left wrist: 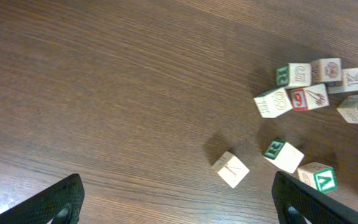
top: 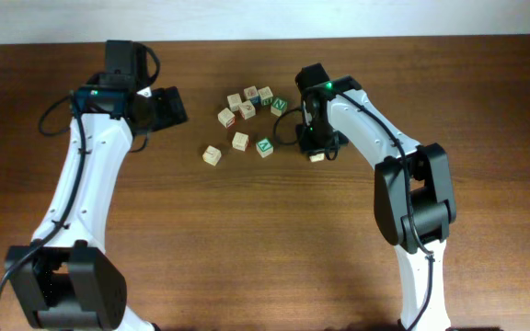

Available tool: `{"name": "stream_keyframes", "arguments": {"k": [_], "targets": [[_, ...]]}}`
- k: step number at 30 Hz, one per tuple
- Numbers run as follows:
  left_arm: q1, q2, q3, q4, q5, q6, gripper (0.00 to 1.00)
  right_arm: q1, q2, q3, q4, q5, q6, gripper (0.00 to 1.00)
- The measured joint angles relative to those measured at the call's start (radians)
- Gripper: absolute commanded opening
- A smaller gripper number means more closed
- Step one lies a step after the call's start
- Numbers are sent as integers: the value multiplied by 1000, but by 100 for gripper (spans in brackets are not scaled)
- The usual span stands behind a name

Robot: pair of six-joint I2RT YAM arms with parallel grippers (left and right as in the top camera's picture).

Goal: Rotate 4 blocks
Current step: 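Set the blue H block down right of the pile, open right gripper, then grasp a green-letter block from the pile with the right gripper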

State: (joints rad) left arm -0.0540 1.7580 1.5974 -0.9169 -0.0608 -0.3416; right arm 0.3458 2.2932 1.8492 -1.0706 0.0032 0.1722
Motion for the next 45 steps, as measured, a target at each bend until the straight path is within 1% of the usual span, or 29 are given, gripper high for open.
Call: {"name": "stream_keyframes", "arguments": {"k": [1,2,3,4,5,10,12,15,17,20,23,26,28,29,33,38,40,41,42,45], "targets": [[-11,0,0,-1,0,0,95,0,0,0,-15,0,12,31],[-22,0,0,-1,0,0,95,0,-1,0,-39,0,23,45],[-31,0,0,-1,0,0,95,0,-2,0,-60,-1,38,54],[-36,0,0,-1,0,0,96,0,-1,12,-96,-3,40,67],[-37,0,0,-1,0,0,96,0,-1,31,-108,-4,40,70],[-37,0,2,-2,0,0,97,0,0,251,-220,-20,45,69],[-37,0,2,-2,0,0,97,2,0,294,-213,-75,45,68],[-21,0,2,-3,0,0,97,45,0,295,-147,-128,49,67],[-1,0,2,-3,0,0,97,96,0,294,-97,-120,76,67],[12,1,2,-8,0,0,97,148,3,294,-42,-117,93,62],[26,1,2,-14,0,0,97,162,53,294,-20,-115,58,59],[41,1,2,-18,0,0,97,162,126,294,-11,-109,-18,54],[41,1,2,-18,0,0,97,162,137,294,-5,-109,-71,48],[41,1,2,-18,0,0,97,162,137,294,2,-109,-93,41],[41,1,2,-20,0,0,97,164,137,294,18,-109,-142,41],[41,1,2,-26,0,0,97,180,164,294,21,-109,-151,41],[41,1,2,-31,0,0,97,191,180,294,21,-109,-151,31],[41,1,2,-36,0,0,97,192,182,294,21,-103,-145,24],[41,1,2,-37,0,0,98,192,182,294,21,-99,-144,24],[41,1,2,-38,0,0,98,192,182,298,-18,-83,-77,24]]}}
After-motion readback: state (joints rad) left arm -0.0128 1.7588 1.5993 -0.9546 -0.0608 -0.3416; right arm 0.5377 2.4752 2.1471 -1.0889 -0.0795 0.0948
